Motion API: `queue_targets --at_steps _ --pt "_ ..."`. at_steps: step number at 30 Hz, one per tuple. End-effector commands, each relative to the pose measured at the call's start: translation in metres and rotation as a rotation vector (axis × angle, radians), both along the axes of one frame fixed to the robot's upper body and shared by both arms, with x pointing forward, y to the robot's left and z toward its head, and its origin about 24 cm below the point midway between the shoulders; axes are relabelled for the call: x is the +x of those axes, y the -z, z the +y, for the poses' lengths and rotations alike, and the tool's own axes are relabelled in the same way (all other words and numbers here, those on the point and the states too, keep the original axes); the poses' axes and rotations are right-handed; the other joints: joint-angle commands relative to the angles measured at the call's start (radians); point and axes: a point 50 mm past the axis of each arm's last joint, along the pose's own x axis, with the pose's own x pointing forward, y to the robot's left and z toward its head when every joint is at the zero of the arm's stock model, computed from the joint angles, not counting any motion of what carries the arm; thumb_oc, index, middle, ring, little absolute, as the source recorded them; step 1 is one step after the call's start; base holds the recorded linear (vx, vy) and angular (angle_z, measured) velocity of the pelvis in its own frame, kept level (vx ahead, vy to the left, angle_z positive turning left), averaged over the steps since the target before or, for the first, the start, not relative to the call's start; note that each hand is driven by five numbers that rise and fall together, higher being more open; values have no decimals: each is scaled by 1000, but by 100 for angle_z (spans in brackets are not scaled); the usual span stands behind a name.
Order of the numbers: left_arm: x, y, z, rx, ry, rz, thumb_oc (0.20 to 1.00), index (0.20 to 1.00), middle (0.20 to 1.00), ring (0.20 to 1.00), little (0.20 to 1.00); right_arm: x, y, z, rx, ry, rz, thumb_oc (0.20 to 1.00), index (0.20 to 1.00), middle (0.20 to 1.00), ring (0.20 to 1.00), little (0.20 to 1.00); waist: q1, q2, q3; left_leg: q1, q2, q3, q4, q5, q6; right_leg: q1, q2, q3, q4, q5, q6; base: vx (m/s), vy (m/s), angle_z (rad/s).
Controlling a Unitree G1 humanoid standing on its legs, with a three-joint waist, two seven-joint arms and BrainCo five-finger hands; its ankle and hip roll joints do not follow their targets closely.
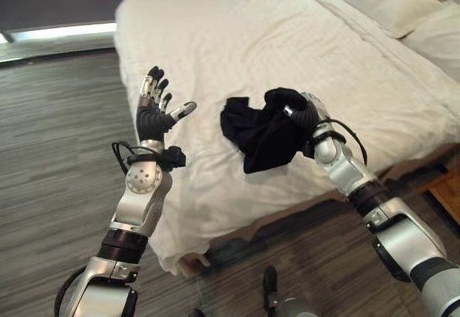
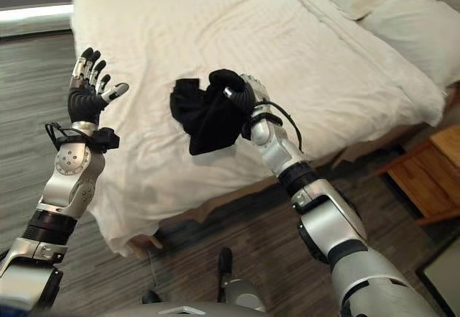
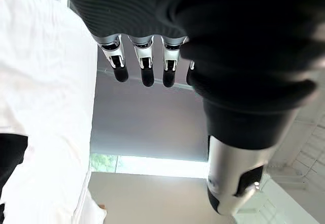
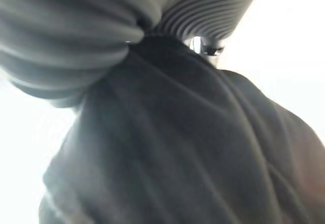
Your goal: Pick up bed clothes into laundry basket.
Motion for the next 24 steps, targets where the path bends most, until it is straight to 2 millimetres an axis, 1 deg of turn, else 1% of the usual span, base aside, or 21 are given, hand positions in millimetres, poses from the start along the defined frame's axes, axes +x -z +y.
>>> queue_targets --at_steps 1,2,4,5,6,7,9,10,11,12,13,14,16,17,18,19,20,21,22,23,24 --pt "-4 -19 3 72 -19 -93 1000 1000 1000 1000 1000 -2 -53 -6 72 -6 -218 200 200 200 200 200 -12 28 18 -9 87 33 5 18 -13 102 -156 -81 88 12 107 -177 2 -58" --pt "-8 -14 4 43 -19 -84 1000 1000 1000 1000 1000 -10 -47 -7 92 -21 -223 200 200 200 200 200 -16 26 15 7 108 88 7 34 -11 120 -176 -141 137 -27 88 -183 2 -63" --pt "-9 -13 4 42 -20 -79 1000 1000 1000 1000 1000 -11 -45 -7 90 -22 -218 200 200 200 200 200 -11 25 13 14 108 94 6 34 -13 119 -176 -135 142 -31 87 -148 -53 -120" --pt "-19 -12 9 -24 -41 -108 1000 1000 1000 1000 1000 -19 -49 -15 104 -13 -262 200 200 200 200 200 -16 17 -12 36 136 201 18 60 -11 171 -235 -224 184 -29 83 -174 -84 -149" --pt "-20 -10 9 -26 -42 -104 1000 1000 1000 1000 1000 -20 -48 -15 101 -14 -257 200 200 200 200 200 -8 16 -13 45 135 210 17 60 -13 171 -235 -215 183 -28 84 -240 -143 -154" --pt "-24 -14 14 -60 -63 -130 1000 1000 1000 1000 1000 -24 -57 -21 104 -7 -304 200 200 200 200 200 -14 16 -26 49 149 258 21 73 -14 191 -263 -265 191 -20 88 -61 -28 -136" --pt "-32 -17 19 -80 -78 -160 1000 1000 1000 1000 1000 -32 -65 -24 99 -18 -345 200 200 200 200 200 -3 13 -47 73 153 311 22 92 -24 215 -268 -271 163 -7 91 -62 -124 -187" --pt "-39 -22 27 -125 -122 -209 1000 1000 1000 1000 1000 -37 -80 -22 126 -34 -415 200 200 200 200 200 20 11 -68 97 168 359 24 112 -39 226 -290 -327 149 2 100 -55 -198 -210" --pt "-40 -22 27 -127 -124 -210 1000 1000 1000 1000 1000 -37 -80 -21 125 -37 -414 200 200 200 200 200 26 12 -67 104 169 366 24 114 -44 225 -287 -317 147 3 101 -52 -230 -255" --pt "-43 -24 28 -127 -126 -224 1000 1000 1000 1000 1000 -40 -87 -20 128 -46 -441 200 200 200 200 200 38 12 -72 115 180 384 24 127 -57 223 -284 -328 141 6 99 -20 -257 -216" --pt "-44 -24 28 -118 -137 -229 1000 1000 1000 1000 1000 -46 -97 -18 133 -76 -488 200 200 200 200 200 31 10 -76 134 204 422 26 145 -71 214 -287 -362 140 -2 92 -33 -429 -227" --pt "-48 -32 30 -114 -152 -277 1000 1000 1000 1000 1000 -55 -107 -23 147 -90 -544 200 200 200 200 200 32 13 -78 157 227 441 28 169 -93 198 -260 -365 133 -37 74 -26 -360 -222" --pt "-50 -36 28 -125 -138 -307 1000 1000 1000 1000 1000 -59 -106 -28 164 -90 -548 200 200 200 200 200 31 20 -80 167 250 439 34 182 -107 192 -237 -347 127 -58 61 34 -325 -199" --pt "-52 -39 25 -148 -122 -329 1000 1000 1000 1000 1000 -73 -106 -45 176 -61 -589 200 200 200 200 200 -6 34 -89 172 290 435 65 194 -134 196 -189 -316 99 -103 41 72 -353 -108" --pt "-52 -39 24 -149 -120 -327 1000 1000 1000 1000 1000 -74 -105 -45 175 -59 -587 200 200 200 200 200 -4 36 -90 172 294 435 67 195 -136 197 -185 -316 98 -104 39 117 -361 -68" --pt "-54 -38 27 -164 -137 -334 1000 1000 1000 1000 1000 -83 -109 -53 170 -57 -627 200 200 200 200 200 -25 56 -87 182 330 439 109 240 -160 202 -155 -301 82 -130 27 161 -239 -63" --pt "-58 -39 27 -169 -145 -353 1000 1000 1000 1000 1000 -93 -107 -57 178 -65 -656 200 200 200 200 200 -30 72 -73 162 390 405 249 342 -168 224 -102 -259 55 -170 -2 156 -248 -64" --pt "-58 -39 27 -168 -144 -352 1000 1000 1000 1000 1000 -93 -107 -57 178 -65 -655 200 200 200 200 200 -27 75 -72 162 401 407 258 344 -168 225 -94 -260 52 -171 -7 260 -327 -127" --pt "-61 -25 28 -192 -164 -300 1000 1000 1000 1000 1000 -100 -88 -67 178 -43 -599 200 200 200 200 200 -26 71 -61 153 402 315 340 339 -168 247 -60 -238 29 -193 -27 228 -290 -126" --pt "-60 -19 28 -195 -177 -271 1000 1000 1000 1000 1000 -103 -79 -67 159 -49 -565 200 200 200 200 200 -15 67 -51 119 360 222 377 288 -168 260 -48 -199 29 -205 -37 227 -266 -171" --pt "-60 -18 27 -194 -175 -267 1000 1000 1000 1000 1000 -105 -78 -68 158 -46 -561 200 200 200 200 200 -13 68 -55 112 364 219 389 279 -167 258 -49 -200 29 -205 -37 213 -141 -177"
